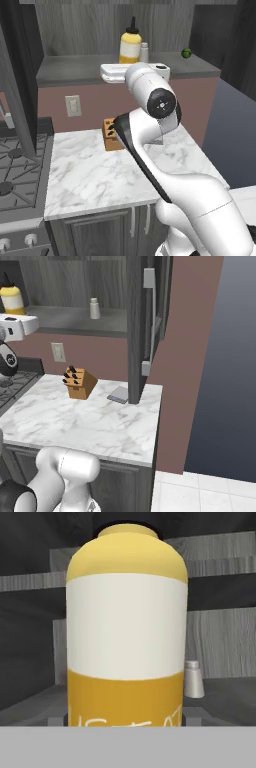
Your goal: Pick the shaker and mustard from the counter and place them in the cabinet.
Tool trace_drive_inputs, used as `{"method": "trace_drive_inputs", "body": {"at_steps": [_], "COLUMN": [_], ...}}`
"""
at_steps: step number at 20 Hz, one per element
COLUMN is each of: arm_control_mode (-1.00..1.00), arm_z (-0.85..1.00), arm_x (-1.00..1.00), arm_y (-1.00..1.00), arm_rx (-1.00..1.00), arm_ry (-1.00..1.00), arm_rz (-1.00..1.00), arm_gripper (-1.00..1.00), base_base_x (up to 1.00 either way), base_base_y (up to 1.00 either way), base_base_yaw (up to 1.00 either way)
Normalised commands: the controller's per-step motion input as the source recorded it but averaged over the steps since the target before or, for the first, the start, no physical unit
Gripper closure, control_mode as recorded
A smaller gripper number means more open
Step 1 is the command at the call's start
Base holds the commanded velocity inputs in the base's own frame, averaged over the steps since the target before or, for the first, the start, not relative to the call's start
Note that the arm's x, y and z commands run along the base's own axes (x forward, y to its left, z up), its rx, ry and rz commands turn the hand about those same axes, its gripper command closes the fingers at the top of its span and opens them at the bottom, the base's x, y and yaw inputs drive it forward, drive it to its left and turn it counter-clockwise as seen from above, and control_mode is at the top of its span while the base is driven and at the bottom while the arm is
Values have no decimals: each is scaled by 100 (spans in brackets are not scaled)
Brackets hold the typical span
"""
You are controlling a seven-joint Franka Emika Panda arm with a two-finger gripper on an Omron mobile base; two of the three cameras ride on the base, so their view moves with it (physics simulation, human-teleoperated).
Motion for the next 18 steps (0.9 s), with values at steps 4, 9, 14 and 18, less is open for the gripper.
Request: {"method": "trace_drive_inputs", "body": {"at_steps": [4,9,14,18], "arm_control_mode": [-100,-100,-100,-100], "arm_z": [7,2,0,0], "arm_x": [45,55,52,38], "arm_y": [0,0,0,0], "arm_rx": [0,0,0,0], "arm_ry": [4,5,4,5], "arm_rz": [0,0,0,0], "arm_gripper": [100,100,100,100], "base_base_x": [0,0,0,0], "base_base_y": [0,0,0,0], "base_base_yaw": [0,0,0,0]}}
